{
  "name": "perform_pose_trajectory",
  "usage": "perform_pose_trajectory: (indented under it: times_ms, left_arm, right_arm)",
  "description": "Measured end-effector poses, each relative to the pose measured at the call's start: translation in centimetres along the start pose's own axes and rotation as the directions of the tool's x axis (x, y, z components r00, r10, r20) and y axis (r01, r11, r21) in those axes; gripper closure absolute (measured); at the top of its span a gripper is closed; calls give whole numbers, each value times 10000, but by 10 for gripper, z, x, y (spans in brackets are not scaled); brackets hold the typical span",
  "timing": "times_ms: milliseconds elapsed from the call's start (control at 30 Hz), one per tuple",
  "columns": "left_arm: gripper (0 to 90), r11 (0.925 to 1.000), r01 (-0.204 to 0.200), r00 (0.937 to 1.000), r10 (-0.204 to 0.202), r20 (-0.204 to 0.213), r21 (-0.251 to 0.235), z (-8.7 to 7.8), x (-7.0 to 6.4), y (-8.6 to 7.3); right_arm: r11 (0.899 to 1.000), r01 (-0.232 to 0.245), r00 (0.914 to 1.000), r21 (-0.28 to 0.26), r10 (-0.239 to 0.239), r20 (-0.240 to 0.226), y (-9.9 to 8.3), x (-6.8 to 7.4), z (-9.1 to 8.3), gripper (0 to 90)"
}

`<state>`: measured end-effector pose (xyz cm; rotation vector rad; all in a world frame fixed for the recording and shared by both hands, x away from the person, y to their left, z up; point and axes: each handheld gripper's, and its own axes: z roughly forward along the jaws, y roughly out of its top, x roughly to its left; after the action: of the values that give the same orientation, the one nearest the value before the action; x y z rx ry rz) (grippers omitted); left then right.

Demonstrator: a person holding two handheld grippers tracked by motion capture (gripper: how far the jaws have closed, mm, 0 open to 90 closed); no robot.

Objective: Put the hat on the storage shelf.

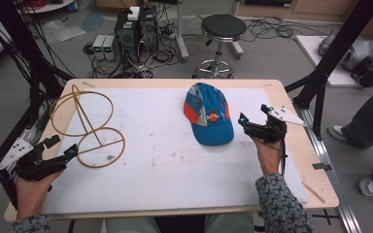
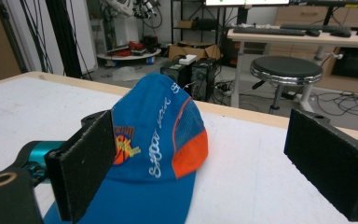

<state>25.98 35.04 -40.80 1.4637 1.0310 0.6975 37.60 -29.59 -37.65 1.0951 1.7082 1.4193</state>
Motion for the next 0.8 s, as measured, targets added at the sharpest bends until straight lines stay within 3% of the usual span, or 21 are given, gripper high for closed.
perform_pose_trajectory:
  times_ms: [133,167,233,267,533,800]
  left_arm:
    - [176,10000,50,10000,-50,-76,-23,-1,2,-1]
    - [176,10000,58,10000,-58,-78,-23,-1,2,-1]
    - [176,10000,63,9999,-63,-97,-12,-1,2,-1]
    - [176,10000,70,9999,-70,-96,-14,-1,3,-1]
    - [176,9999,111,9999,-112,-81,-17,0,3,-2]
    - [176,10000,92,9999,-92,-40,-10,1,4,-2]
  right_arm:
    - [10000,65,10000,10,-65,28,7,2,14,126]
    - [9996,252,9997,118,-253,4,12,3,26,135]
    - [9995,305,9995,116,-305,-2,13,3,28,135]
    - [9993,299,9996,218,-299,1,16,4,39,134]
    - [9993,-275,9995,239,278,-116,25,10,72,142]
    - [9982,-409,9992,433,410,3,32,26,108,156]
